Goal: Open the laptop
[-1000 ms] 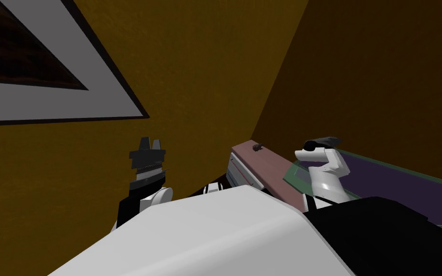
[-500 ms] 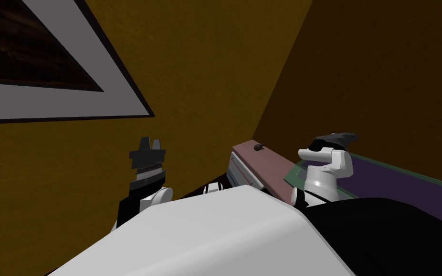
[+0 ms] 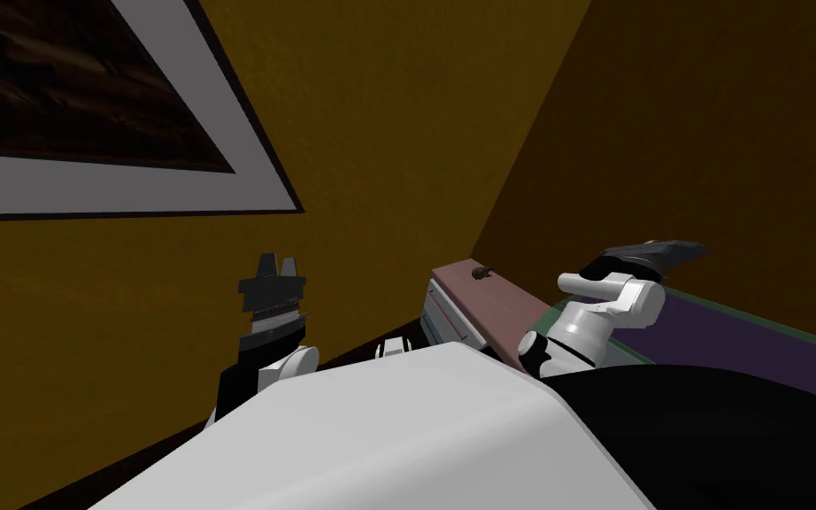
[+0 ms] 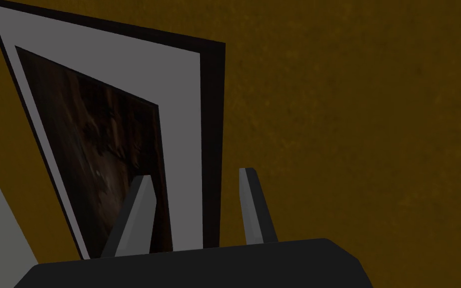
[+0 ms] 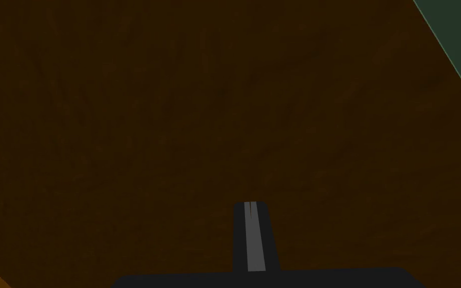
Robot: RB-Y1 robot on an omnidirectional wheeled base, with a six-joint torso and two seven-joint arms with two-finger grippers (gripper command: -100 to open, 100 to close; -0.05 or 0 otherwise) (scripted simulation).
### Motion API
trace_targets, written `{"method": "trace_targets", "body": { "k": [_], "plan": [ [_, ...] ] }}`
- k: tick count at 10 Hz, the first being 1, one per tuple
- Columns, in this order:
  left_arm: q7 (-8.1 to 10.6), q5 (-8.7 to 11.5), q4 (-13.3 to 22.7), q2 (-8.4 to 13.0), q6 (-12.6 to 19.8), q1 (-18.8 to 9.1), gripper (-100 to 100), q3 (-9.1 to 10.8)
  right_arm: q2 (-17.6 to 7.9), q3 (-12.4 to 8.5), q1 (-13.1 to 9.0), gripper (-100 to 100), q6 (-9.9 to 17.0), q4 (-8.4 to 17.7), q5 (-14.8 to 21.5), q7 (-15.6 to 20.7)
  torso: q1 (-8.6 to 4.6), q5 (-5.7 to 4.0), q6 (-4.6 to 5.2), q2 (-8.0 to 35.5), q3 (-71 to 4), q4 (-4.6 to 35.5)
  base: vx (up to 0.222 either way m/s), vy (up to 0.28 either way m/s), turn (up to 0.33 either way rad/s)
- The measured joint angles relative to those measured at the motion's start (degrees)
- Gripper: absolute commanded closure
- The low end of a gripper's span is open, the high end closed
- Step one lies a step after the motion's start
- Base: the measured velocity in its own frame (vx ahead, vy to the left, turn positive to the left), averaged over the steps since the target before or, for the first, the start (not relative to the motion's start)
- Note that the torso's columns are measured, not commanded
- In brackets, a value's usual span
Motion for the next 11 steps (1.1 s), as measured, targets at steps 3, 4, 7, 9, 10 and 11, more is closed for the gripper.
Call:
{"method": "trace_targets", "body": {
  "k": [3, 4, 7, 9, 10, 11],
  "plan": [
    [0.0, 0.0, 0.0, 0.0, 0.0, 0.0, 0, 0.01, 2.4, -5.3, -3.7, 100, -5.1, -0.5, 4.1, 1.3, 0.01, 0.01, 0.12, -0.1, -0.1, 0.0, -0.012, -0.002, -0.007],
    [0.0, 0.0, 0.0, 0.0, 0.0, 0.0, 0, 0.01, 2.4, -6.8, -4.2, 100, -6.2, -0.1, 4.6, 1.3, 0.01, 0.01, 0.07, -0.1, -0.1, 0.0, -0.073, -0.021, 0.257],
    [0.0, 0.0, 0.0, 0.0, 0.0, 0.0, 0, 0.01, 5.6, -11.8, -9.1, 100, -10.9, -1.1, 9.5, 3.8, 0.01, 0.02, 0.15, 0.0, 0.0, 0.0, -0.048, -0.007, 0.051],
    [0.0, 0.0, 0.0, 0.0, 0.0, 0.0, 0, 0.0, 7.1, -14.7, -10.7, 100, -12.6, -1.5, 11.2, 4.8, 0.03, -0.01, -0.02, 0.0, 0.0, 0.0, -0.078, -0.005, 0.213],
    [0.0, 0.0, 0.0, 0.0, 0.0, 0.0, 0, 0.0, 8.1, -16.4, -12.4, 100, -14.3, -1.2, 12.9, 5.7, -0.02, 0.01, 0.11, 0.1, 0.0, 0.0, -0.049, -0.011, 0.005],
    [0.0, 0.0, 0.0, 0.0, 0.0, 0.0, 0, 0.01, 8.7, -18.4, -14.3, 100, -16.2, -1.0, 14.7, 6.0, -0.04, 0.0, 0.14, 0.0, 0.0, 0.0, -0.014, -0.007, -0.023]
  ]
}}
